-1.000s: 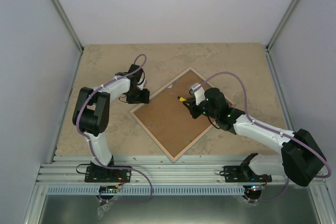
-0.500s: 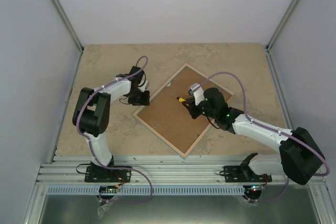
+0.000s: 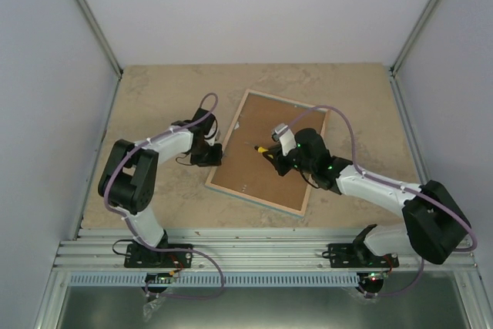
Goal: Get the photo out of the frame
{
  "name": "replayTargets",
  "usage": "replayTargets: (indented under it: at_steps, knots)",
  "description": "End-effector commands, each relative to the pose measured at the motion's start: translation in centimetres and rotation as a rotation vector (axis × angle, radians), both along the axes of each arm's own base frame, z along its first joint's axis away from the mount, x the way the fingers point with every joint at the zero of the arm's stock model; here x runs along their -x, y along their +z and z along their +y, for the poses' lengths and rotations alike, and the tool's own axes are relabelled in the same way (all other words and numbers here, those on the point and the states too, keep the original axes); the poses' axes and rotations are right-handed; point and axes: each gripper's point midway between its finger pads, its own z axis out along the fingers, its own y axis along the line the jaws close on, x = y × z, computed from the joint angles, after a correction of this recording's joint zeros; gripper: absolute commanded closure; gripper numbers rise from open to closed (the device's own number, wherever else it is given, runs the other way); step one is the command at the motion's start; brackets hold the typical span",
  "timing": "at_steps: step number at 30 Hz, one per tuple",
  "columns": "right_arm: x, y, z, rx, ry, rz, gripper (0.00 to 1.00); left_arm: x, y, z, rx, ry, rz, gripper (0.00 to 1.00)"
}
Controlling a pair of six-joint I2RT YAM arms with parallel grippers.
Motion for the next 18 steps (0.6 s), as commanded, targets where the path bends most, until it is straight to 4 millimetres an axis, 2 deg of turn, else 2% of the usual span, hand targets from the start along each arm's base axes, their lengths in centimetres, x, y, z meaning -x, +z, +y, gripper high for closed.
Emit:
replayTargets:
  at_steps: [1,9,18]
  knots:
    - [0.4,1.1,2.5,-0.04,0.082,-0.022,1.0,1.6,0.4,-0.7,0.041,0.089,0.023,0.78]
    - [1.0,-0.8,4.7,-0.029,0.136,0.026,1.0,3.1,1.3,-1.3,0.092,0.1,0.007,0.75]
    - [1.5,-3.1,6.7,-0.014,0.176,0.086,1.0,3.7,0.6,-1.0,0.071,0.068,0.021,0.74]
